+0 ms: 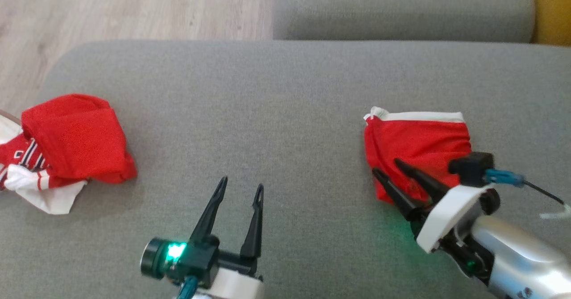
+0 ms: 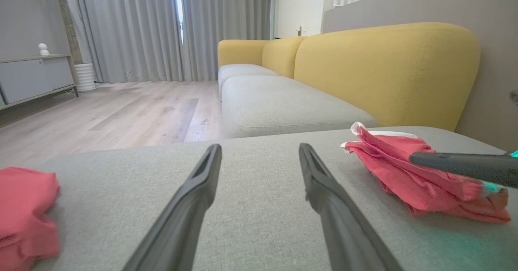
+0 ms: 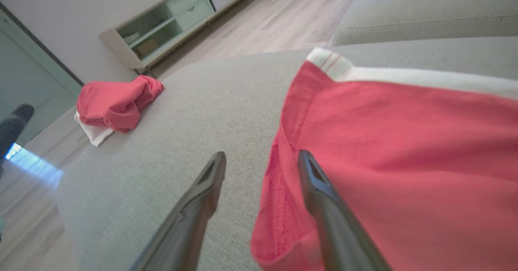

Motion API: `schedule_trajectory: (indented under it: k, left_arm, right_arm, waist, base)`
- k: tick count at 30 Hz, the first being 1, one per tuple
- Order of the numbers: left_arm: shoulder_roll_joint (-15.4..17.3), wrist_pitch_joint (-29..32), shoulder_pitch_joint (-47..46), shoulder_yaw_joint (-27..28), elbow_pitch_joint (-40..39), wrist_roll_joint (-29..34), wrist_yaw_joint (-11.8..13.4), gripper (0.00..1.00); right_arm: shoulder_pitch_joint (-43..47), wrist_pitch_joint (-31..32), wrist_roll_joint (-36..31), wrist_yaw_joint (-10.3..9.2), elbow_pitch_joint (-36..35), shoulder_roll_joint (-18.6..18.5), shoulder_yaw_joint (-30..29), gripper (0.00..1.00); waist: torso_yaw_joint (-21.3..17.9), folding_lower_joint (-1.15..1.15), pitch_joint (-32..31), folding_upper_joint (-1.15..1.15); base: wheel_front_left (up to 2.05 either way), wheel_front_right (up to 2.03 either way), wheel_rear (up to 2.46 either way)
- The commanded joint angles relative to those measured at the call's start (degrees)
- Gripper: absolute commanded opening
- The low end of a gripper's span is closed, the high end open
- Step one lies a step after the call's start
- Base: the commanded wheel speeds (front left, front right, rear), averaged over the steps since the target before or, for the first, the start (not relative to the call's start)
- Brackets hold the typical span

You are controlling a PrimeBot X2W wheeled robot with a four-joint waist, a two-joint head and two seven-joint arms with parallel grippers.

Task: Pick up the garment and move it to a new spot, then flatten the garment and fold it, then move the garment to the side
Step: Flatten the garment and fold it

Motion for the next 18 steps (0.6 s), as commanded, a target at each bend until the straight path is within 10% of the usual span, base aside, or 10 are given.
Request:
schedule_trajectory:
  k: [1,12,18]
  left_arm:
    - [-0.4,-0.3,-0.5,2.4,-1.5,0.3,0.0,1.00]
    - [-0.2,-0.3,6.9,7.1,-3.8,0.0,1.4,1.00]
    - [-0.1,-0.3,10.6,8.9,-5.8,1.2,1.7,1.00]
  right_arm:
    - [-0.1,-1.2,0.0,0.37,-1.2,-1.2,-1.8,1.00]
    - [24.0,-2.2,-25.6,0.37,-9.5,3.6,-39.3,1.00]
    - [35.6,-2.2,-36.2,0.37,-12.6,10.1,-48.6,1.00]
  waist:
    - [0.1,0.00,-1.1,0.00]
    - [-2.0,0.00,-7.1,0.00]
    - [-1.9,0.00,-8.9,0.00]
  base:
    - [0.00,0.00,0.00]
    - [0.00,0.00,0.00]
    - [0.00,0.00,0.00]
